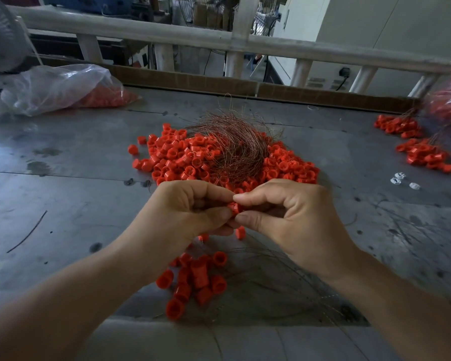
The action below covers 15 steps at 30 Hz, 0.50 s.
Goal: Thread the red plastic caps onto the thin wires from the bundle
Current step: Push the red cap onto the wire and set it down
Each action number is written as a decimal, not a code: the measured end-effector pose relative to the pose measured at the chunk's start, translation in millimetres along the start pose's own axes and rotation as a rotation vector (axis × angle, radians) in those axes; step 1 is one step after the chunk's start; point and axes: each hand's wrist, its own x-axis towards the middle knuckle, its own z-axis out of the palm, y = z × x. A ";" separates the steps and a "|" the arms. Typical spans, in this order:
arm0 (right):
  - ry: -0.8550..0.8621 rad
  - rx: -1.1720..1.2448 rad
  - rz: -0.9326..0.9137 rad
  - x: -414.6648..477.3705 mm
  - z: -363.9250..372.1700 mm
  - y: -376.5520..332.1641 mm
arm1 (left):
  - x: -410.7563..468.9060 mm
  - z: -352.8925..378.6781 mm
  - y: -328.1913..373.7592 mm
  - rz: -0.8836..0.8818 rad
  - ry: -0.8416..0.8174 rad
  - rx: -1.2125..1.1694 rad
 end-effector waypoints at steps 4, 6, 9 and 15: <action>-0.008 -0.033 -0.020 -0.7 -0.6 0.1 | 1.5 0.7 1.4 -0.017 -0.023 -0.003; -0.007 -0.030 -0.022 -0.3 -0.2 -0.2 | 0.0 0.3 1.7 -0.025 -0.026 -0.014; -0.002 -0.026 -0.024 -0.2 0.1 -0.6 | -2.9 -0.5 1.8 -0.034 -0.047 -0.032; 0.012 -0.056 -0.064 -2.0 2.1 -0.4 | -4.7 -0.8 1.7 -0.024 -0.042 -0.018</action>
